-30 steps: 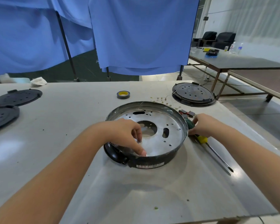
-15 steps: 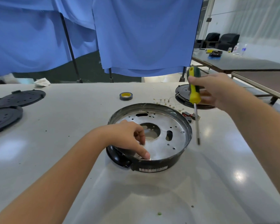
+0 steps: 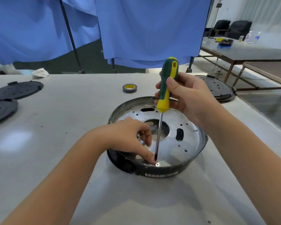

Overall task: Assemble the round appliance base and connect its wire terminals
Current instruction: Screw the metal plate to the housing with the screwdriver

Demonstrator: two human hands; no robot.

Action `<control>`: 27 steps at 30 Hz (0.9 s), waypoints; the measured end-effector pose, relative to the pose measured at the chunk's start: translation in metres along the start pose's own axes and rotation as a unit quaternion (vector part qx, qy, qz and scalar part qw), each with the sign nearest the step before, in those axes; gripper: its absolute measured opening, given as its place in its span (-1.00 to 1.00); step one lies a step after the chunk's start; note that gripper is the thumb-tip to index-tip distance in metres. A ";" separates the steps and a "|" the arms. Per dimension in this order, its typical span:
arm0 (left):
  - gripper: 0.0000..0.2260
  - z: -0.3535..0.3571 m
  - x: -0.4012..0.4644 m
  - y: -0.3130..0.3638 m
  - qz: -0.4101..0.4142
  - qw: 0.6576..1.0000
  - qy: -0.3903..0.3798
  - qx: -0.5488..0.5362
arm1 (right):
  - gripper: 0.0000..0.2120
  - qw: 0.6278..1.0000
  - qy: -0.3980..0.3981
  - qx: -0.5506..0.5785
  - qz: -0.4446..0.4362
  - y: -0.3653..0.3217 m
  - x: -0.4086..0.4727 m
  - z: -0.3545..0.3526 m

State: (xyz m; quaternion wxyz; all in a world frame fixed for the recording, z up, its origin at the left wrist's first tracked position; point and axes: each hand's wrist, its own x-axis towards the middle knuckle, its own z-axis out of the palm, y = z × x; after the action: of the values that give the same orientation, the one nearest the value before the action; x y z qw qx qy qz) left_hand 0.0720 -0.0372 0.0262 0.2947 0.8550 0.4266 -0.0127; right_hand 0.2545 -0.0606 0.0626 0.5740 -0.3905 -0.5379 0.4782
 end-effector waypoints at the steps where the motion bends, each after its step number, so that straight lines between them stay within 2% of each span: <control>1: -0.65 0.001 -0.001 0.000 0.001 1.000 0.008 -0.001 | -0.84 1.000 -0.011 0.008 -0.004 0.001 0.000 0.001; 7: -0.65 0.005 -0.005 -0.001 0.000 0.999 0.045 -0.001 | -0.78 0.999 -0.030 0.036 -0.016 0.009 -0.003 -0.001; 14: -0.64 0.005 -0.009 0.001 0.002 0.999 0.040 -0.016 | -0.69 0.997 -0.062 0.021 -0.032 0.004 -0.008 -0.002; 17: -0.65 0.004 -0.009 0.003 -0.002 0.999 0.036 -0.014 | -0.73 0.992 -0.105 -0.015 -0.069 -0.003 -0.014 -0.005; 22: -0.66 0.005 -0.009 0.001 0.002 0.999 0.040 -0.020 | -0.68 0.975 -0.187 -0.082 -0.083 -0.021 -0.016 -0.001; 25: -0.67 0.007 -0.010 -0.001 0.009 0.998 0.050 -0.027 | -0.59 0.970 -0.189 -0.124 -0.083 -0.033 -0.012 0.003; 27: -0.79 0.008 -0.012 0.000 0.044 0.994 0.081 -0.059 | -0.47 0.963 -0.173 -0.181 -0.096 -0.040 -0.011 0.007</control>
State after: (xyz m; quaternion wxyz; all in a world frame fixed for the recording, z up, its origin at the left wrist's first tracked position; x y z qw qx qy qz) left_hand 0.0666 -0.0505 0.0228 0.3092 0.8521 0.4115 0.0950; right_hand 0.2531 -0.0810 0.0994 0.4349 -0.3457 -0.7418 0.3755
